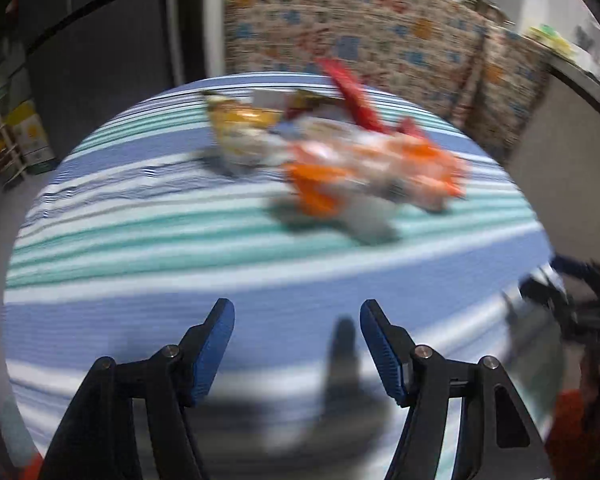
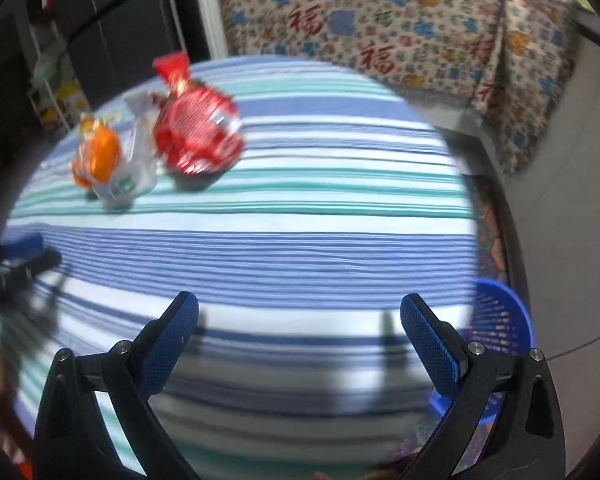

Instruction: Collect trash

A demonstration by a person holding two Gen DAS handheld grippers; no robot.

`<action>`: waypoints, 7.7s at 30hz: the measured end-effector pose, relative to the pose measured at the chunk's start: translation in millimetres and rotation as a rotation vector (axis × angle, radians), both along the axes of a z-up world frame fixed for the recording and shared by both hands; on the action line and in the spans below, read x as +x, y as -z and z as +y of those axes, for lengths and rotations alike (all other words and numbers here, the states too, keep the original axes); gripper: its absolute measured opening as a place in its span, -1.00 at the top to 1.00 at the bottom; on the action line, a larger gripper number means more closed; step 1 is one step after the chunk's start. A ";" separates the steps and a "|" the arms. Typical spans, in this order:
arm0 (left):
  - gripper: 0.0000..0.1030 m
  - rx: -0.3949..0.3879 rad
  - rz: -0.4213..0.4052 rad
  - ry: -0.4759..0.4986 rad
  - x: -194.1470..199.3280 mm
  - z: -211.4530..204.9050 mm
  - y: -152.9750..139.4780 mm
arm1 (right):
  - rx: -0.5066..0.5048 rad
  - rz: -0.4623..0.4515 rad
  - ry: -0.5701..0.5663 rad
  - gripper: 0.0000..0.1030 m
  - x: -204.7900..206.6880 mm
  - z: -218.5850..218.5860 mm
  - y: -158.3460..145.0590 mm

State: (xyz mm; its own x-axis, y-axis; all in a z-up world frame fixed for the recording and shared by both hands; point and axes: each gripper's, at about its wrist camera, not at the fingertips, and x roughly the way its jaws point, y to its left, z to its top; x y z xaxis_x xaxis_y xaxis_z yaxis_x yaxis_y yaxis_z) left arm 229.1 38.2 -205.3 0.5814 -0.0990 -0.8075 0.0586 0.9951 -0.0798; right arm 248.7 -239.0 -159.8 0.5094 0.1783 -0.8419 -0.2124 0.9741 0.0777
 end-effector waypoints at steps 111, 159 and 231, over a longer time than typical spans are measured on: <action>-1.00 0.090 -0.001 -0.091 96.7 47.1 8.7 | -0.030 -0.020 0.086 -0.99 46.7 25.0 19.3; -1.00 -0.109 -0.096 0.059 80.5 84.4 -34.3 | 0.188 -0.174 -0.173 -0.99 19.3 33.5 -35.3; 0.45 -0.317 0.027 0.626 46.5 -388.0 -13.8 | 0.297 0.061 0.590 0.19 -31.9 -362.6 21.2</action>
State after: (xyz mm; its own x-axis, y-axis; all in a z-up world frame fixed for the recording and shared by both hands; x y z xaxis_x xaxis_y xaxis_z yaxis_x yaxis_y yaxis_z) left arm 275.6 -349.9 -191.4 0.3184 -0.6417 -0.6977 0.6066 0.7035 -0.3703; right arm 216.8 -601.6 -181.1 0.5456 0.1134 -0.8303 0.3633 0.8609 0.3562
